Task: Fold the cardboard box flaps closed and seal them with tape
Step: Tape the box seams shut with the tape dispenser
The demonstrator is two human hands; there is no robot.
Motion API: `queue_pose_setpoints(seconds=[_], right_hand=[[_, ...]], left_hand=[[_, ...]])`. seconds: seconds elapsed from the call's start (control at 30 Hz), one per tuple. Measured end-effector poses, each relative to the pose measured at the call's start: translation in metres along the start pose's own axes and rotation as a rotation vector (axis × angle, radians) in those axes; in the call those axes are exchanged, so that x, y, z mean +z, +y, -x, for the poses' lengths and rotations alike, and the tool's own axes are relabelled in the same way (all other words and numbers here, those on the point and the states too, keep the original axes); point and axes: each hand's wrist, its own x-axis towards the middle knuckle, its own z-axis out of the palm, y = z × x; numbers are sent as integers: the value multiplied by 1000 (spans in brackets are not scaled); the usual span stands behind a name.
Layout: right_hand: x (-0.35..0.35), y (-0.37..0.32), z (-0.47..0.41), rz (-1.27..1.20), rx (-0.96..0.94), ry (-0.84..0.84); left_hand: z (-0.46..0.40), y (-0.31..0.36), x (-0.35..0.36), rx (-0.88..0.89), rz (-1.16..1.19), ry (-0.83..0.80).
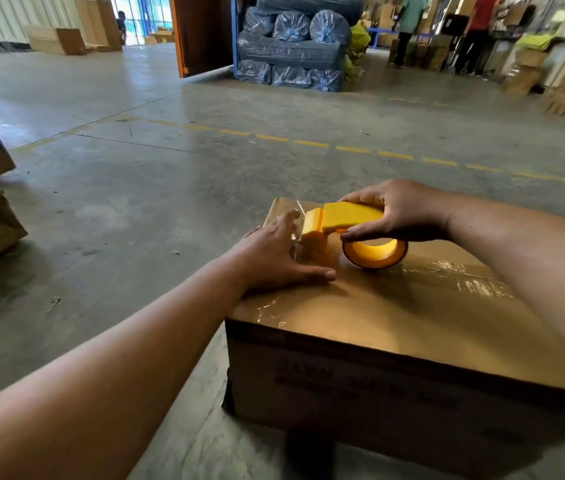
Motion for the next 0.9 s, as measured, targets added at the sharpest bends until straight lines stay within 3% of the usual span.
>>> queue_pose_setpoints(seconds=[0.23,0.6,0.77,0.9], right_hand=[[-7,22,16,17,9,32],[-25,116,93,-105,154,68],[-11,124,97,-172,112,152],[-11,125,94,-166,112,164]], left_hand=[[0,5,6,-73,-49,-13],[1,7,9,-72,-96,-23],[2,16,5,-63,-250,-69],[-3,37,8,-32,-510,-74]])
